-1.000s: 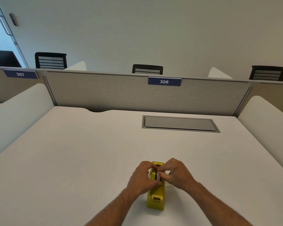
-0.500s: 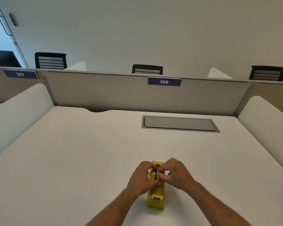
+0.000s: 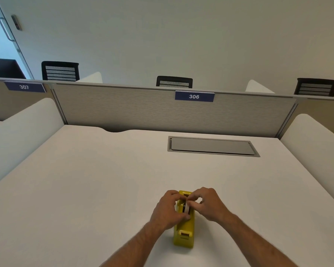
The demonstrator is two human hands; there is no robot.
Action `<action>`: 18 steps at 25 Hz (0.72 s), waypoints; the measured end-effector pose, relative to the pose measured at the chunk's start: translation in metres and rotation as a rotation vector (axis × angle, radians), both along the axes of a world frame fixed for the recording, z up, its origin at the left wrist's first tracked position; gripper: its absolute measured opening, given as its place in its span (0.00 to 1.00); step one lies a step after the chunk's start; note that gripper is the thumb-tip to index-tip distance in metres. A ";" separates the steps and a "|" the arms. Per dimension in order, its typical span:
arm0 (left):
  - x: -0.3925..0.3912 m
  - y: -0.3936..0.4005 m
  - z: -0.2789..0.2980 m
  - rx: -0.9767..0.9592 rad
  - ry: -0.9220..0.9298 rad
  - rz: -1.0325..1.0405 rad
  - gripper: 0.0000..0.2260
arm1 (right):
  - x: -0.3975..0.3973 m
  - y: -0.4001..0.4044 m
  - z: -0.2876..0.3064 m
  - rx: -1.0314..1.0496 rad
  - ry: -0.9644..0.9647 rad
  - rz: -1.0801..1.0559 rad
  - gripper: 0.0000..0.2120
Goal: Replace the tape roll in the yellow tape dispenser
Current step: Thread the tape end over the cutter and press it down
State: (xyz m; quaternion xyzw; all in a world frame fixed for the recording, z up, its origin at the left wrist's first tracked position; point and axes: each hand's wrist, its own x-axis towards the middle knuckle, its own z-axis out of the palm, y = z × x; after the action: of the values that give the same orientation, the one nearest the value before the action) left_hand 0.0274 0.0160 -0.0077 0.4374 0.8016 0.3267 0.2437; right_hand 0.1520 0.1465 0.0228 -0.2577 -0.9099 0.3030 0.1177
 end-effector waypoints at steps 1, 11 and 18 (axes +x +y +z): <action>0.000 0.000 0.000 -0.002 0.002 0.001 0.29 | 0.000 0.000 0.000 0.000 -0.003 -0.002 0.06; 0.000 0.000 -0.001 0.001 0.005 0.002 0.29 | 0.000 -0.001 0.003 0.017 -0.003 -0.003 0.05; -0.001 0.000 0.000 0.004 -0.004 -0.006 0.27 | 0.002 0.005 0.008 0.026 -0.071 0.127 0.05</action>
State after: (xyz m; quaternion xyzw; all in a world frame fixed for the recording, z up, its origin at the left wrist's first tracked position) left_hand 0.0260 0.0164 -0.0074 0.4397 0.7991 0.3286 0.2452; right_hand 0.1540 0.1515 0.0305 -0.2085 -0.9318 0.2887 0.0694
